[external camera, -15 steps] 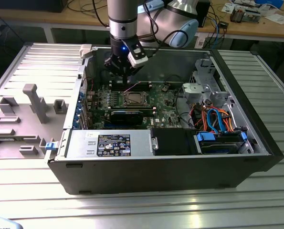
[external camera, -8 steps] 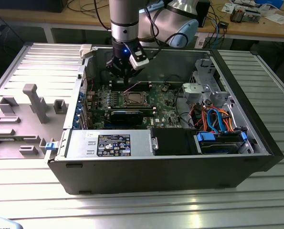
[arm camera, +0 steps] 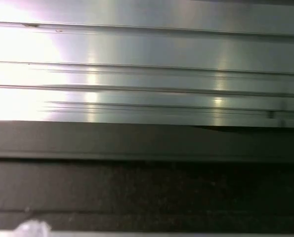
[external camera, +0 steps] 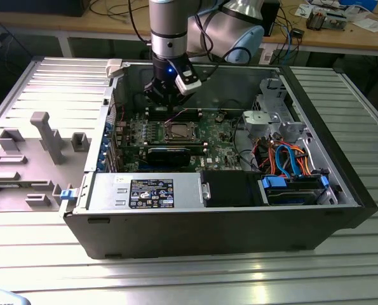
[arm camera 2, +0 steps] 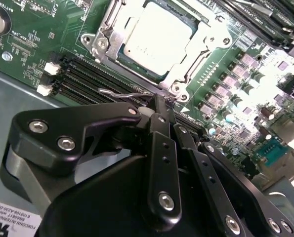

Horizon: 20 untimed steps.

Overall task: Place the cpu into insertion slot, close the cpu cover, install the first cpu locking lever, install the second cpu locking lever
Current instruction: 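Install the first cpu locking lever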

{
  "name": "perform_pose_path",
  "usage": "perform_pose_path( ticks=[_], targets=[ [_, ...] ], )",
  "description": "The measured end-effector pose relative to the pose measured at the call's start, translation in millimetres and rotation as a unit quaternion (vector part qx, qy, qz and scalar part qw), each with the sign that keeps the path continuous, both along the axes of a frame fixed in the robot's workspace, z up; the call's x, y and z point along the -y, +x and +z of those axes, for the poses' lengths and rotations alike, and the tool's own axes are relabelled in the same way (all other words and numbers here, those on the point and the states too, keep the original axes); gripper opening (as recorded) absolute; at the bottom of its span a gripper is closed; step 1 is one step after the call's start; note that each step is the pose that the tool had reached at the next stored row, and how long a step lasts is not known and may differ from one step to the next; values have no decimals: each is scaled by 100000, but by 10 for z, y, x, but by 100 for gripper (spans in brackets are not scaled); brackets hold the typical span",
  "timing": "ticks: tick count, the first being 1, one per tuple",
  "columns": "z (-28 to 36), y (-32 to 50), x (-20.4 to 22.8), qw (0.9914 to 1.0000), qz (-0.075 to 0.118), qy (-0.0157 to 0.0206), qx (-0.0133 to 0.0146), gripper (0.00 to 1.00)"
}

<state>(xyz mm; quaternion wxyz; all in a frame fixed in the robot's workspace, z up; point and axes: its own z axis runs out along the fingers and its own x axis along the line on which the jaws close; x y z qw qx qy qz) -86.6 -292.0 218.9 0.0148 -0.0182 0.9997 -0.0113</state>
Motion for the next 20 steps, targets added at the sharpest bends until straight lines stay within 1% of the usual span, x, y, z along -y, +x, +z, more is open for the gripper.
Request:
perform_pose_path(
  ticks=[3,5,7,10,15,20],
  targets=[
    [-18,38,-1,99999,524,-10,-63,11],
    [-33,77,-2,99996,869,-7,-116,11],
    [-52,135,-3,99993,1187,0,-204,11],
    [-74,191,-4,99989,1443,-7,-301,11],
    [-104,259,-6,99984,1763,-3,-403,11],
    [-131,306,-6,99980,1963,-1,-461,11]
  ],
)
